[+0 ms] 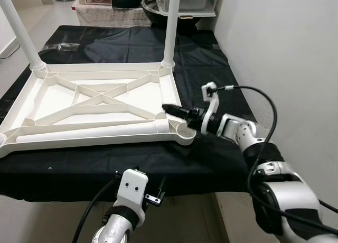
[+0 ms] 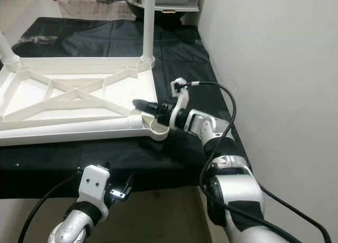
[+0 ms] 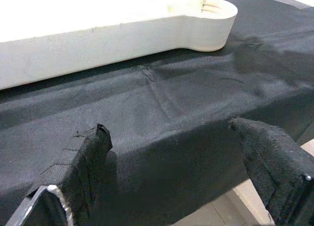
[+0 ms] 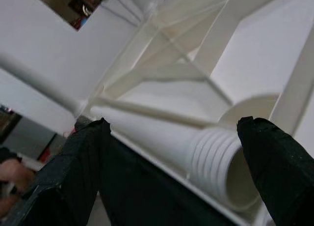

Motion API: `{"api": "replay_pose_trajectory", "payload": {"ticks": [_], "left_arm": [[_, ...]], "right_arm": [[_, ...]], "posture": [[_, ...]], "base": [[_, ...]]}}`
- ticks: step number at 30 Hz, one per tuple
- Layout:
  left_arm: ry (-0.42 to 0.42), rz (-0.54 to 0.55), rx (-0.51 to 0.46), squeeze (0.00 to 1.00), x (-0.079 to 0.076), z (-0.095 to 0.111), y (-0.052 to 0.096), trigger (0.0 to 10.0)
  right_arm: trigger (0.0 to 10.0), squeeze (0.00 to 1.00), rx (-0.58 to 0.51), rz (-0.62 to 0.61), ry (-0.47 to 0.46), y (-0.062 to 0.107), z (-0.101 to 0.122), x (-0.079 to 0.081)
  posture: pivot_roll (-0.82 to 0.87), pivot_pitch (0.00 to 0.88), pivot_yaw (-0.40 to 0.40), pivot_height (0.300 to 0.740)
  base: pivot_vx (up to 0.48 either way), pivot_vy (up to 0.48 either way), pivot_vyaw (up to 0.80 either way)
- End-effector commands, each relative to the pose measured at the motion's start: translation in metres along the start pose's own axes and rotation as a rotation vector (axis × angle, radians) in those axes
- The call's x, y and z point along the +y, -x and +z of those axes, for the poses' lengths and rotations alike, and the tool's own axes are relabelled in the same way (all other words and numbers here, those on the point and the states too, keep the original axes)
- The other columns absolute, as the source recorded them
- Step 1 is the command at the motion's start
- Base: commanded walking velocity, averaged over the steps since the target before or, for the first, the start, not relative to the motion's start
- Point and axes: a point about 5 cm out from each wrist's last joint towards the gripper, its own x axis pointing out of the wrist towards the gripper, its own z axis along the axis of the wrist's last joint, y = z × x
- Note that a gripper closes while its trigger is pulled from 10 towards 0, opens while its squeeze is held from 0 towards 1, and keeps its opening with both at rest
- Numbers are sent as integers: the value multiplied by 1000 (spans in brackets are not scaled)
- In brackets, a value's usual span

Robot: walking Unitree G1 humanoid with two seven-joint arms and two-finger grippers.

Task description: Building children table

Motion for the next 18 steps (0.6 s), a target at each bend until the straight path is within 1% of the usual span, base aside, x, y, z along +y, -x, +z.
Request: {"api": "replay_pose_trajectory", "payload": {"ticks": [1,4,6,8,16,18], "left_arm": [[6,-8,11,0,-2,-1,1,10000],[6,-9,10,0,-2,0,1,10000],[7,-8,10,0,-2,0,1,10000],[7,-8,9,0,-3,1,1,10000],[9,-8,9,0,-3,2,1,10000],[13,-3,-9,0,-3,4,2,10000]], "right_arm": [[10000,0,33,3,28,-1,-5,1],[10000,0,57,-22,23,-3,-8,-1],[10000,0,61,-62,10,-3,-8,-4],[10000,0,61,-68,5,-3,-7,-5],[10000,0,86,-65,5,-2,-8,-3],[10000,0,92,-20,-4,-5,-9,2]], "posture": [[109,176,-99,740],[111,178,-102,740],[112,180,-103,740],[112,182,-104,740],[106,189,-104,740],[105,191,-110,740]], "base": [[0,0,0],[0,0,0],[0,0,0],[0,0,0],[0,0,0],[0,0,0]]}}
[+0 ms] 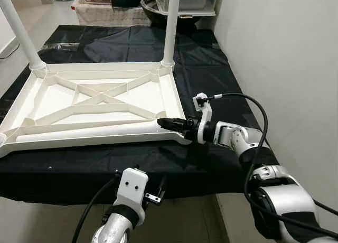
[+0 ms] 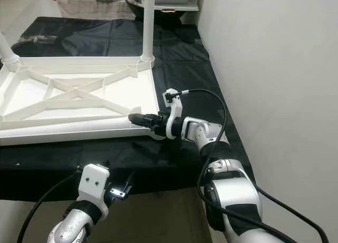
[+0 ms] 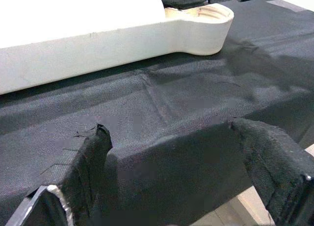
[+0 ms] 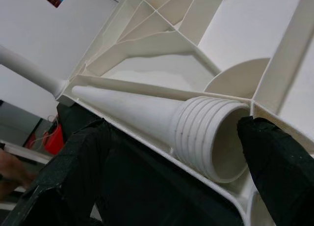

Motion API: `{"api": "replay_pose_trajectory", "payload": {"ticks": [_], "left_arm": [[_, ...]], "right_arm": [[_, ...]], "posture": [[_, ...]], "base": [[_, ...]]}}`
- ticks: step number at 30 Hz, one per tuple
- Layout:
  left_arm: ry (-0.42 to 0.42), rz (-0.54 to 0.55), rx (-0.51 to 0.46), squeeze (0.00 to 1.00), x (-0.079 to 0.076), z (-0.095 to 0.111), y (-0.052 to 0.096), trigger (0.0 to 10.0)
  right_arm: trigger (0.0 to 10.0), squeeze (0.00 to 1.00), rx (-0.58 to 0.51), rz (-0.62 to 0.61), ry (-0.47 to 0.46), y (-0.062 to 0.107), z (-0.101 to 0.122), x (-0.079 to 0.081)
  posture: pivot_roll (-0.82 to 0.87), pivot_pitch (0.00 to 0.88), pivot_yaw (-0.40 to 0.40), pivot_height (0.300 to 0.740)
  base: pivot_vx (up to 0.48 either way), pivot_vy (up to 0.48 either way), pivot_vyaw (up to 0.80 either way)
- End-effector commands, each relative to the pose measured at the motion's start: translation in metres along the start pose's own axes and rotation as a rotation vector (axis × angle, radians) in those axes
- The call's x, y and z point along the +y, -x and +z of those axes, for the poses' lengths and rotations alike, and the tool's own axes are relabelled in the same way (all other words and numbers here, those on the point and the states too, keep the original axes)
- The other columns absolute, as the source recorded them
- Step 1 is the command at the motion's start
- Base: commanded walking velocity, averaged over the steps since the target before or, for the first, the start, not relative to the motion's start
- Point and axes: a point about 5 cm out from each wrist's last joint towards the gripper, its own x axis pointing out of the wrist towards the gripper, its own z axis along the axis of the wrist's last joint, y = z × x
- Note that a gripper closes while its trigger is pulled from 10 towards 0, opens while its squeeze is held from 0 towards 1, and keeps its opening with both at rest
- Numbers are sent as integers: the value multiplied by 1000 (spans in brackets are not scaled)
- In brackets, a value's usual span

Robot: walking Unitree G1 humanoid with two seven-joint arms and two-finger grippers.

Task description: Building children table

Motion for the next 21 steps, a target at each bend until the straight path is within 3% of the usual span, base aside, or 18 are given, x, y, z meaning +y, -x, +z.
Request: {"api": "replay_pose_trajectory", "payload": {"ticks": [1,13,21], "left_arm": [[13,-3,2,0,-3,0,2,10000],[3,69,-57,0,5,10,5,10000],[5,60,-53,0,3,10,3,10000]], "right_arm": [[10000,0,25,22,-4,-1,-3,3],[10000,0,37,11,-39,-19,-7,8],[10000,0,-23,161,-78,-30,1,26]], "posture": [[105,191,-110,740],[107,195,-123,740],[105,194,-128,740]], "base": [[0,0,0],[0,0,0],[0,0,0]]}}
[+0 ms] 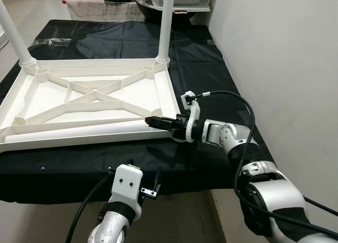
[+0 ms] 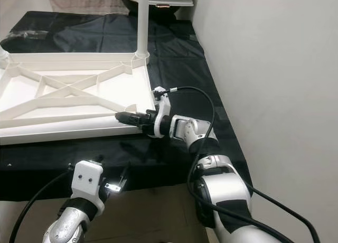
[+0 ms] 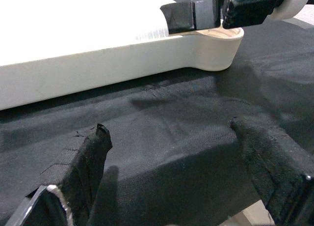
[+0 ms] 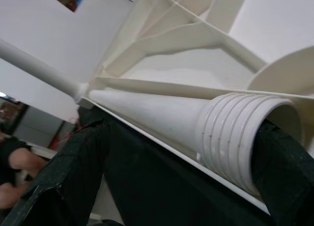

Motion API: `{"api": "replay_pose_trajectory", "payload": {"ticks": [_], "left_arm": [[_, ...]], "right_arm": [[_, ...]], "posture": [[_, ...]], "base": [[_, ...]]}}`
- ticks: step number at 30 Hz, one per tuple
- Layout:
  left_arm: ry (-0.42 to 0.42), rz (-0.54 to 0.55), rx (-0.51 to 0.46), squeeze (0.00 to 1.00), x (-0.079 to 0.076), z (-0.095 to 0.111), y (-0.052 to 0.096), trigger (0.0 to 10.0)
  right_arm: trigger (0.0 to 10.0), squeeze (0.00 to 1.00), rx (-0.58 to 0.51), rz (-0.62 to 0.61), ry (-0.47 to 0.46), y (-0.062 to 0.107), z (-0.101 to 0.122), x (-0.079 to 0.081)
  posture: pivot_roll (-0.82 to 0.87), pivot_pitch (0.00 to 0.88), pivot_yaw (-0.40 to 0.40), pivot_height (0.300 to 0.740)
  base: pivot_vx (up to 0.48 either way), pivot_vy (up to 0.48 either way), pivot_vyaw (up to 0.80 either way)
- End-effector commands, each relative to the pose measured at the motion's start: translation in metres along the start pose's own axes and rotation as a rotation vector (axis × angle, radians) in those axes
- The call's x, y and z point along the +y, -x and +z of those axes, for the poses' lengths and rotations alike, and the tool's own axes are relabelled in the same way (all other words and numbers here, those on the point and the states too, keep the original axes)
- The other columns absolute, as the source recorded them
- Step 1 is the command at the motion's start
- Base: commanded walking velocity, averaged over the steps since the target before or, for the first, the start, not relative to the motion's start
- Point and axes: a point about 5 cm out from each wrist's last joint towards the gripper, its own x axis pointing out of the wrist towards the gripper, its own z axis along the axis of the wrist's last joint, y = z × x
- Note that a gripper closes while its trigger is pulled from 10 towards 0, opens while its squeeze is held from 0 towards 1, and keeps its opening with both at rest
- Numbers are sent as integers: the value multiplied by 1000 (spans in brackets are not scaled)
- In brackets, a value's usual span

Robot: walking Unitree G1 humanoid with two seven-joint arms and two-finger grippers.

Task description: Building children table

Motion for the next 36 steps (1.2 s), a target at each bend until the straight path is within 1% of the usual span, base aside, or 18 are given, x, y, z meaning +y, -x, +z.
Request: {"api": "replay_pose_trajectory", "payload": {"ticks": [1,2,5,7,8,10,11,13,15,18,20,21,22,27,36], "left_arm": [[5,-5,8,0,-3,-2,1,10000],[5,-4,9,0,-4,-2,1,10000],[5,-4,9,0,-4,-2,1,10000],[5,-7,13,0,-4,-3,1,10000],[5,-7,13,0,-4,-3,1,10000],[4,-11,17,0,-5,-5,0,10000],[3,-12,18,0,-5,-5,0,10000],[2,-12,18,0,-5,-5,0,10000],[2,-13,19,0,-5,-6,0,10000],[-1,-15,20,0,-5,-6,0,10000],[-1,-15,20,0,-5,-6,0,10000],[-2,-15,21,0,-5,-6,0,10000],[-3,-16,21,0,-5,-6,-1,10000],[-5,-17,21,0,-5,-7,-1,10000],[-10,-19,22,0,-4,-8,-2,10000]], "right_arm": [[10000,0,-17,70,-18,-3,3,7],[10000,0,-18,98,-20,-3,3,9],[10000,0,-18,117,-22,-3,3,10],[10000,0,-18,182,-11,0,3,14],[10000,0,-18,182,-11,0,3,14],[10000,0,11,244,17,3,1,17],[10000,0,32,255,34,4,-1,17],[10000,0,71,247,61,5,-4,15],[10000,0,111,210,91,6,-7,11],[10000,0,119,142,103,5,-8,5],[10000,0,113,136,107,5,-7,4],[3922,0,107,137,108,6,-6,4],[0,0,96,146,113,6,-5,5],[0,0,85,134,126,7,-3,4],[0,0,40,99,99,16,-2,-5]], "posture": [[105,194,-128,740],[107,190,-128,740],[107,190,-128,740],[102,181,-125,740],[102,181,-125,740],[103,179,-124,740],[102,175,-126,740],[102,173,-125,740],[101,169,-126,740],[101,165,-126,740],[101,163,-125,740],[102,161,-124,740],[102,161,-124,740],[101,155,-121,740],[104,149,-120,740]], "base": [[0,0,0],[0,0,0],[0,0,0],[0,0,0],[0,0,0],[0,0,0],[0,0,0],[0,0,0],[0,0,0],[0,0,0],[0,0,0],[0,0,0],[0,0,0],[0,0,0],[0,0,0]]}}
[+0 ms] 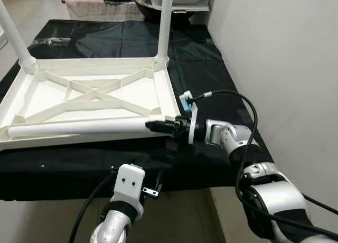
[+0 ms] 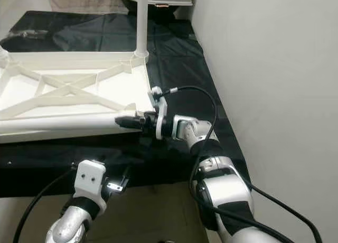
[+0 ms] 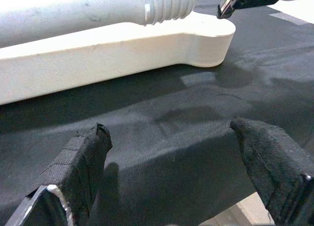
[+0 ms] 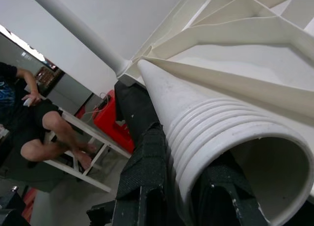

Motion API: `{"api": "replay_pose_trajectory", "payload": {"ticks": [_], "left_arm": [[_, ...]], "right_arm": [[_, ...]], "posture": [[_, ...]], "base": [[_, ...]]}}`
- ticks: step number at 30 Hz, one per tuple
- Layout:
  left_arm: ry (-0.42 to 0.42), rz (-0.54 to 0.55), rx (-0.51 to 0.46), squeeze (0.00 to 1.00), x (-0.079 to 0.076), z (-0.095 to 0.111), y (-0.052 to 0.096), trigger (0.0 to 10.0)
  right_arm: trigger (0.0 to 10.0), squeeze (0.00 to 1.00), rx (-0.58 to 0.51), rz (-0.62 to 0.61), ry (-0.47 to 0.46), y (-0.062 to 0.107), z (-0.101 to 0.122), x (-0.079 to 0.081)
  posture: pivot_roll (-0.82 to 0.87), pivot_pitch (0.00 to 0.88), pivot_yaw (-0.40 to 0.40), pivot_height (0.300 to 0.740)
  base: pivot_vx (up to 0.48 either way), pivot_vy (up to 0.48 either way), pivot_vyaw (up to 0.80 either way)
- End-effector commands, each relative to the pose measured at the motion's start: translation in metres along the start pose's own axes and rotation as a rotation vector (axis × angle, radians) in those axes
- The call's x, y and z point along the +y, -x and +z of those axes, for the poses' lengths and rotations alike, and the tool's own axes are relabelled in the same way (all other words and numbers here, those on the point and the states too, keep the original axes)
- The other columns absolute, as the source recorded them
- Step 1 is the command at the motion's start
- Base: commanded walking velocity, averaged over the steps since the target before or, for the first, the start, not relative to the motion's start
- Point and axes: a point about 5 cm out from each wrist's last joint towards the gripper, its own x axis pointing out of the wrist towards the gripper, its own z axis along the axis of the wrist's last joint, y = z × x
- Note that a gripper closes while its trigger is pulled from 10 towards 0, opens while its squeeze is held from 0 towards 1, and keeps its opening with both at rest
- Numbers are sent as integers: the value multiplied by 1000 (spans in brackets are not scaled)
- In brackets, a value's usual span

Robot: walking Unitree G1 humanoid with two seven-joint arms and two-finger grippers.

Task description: Building children table

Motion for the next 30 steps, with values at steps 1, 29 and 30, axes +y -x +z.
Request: {"api": "replay_pose_trajectory", "payload": {"ticks": [1,29,30], "left_arm": [[-6,-8,11,0,-1,-3,1,10000],[22,45,-59,0,20,13,-17,10000],[22,45,-59,0,20,13,-17,10000]], "right_arm": [[0,0,-28,-53,-24,9,-4,-8],[0,0,-414,-53,-199,91,-11,-21],[0,0,-414,-53,-199,91,-11,-21]], "posture": [[104,149,-120,740],[103,125,-92,740],[103,125,-92,740]], "base": [[0,0,0],[0,0,0],[0,0,0]]}}
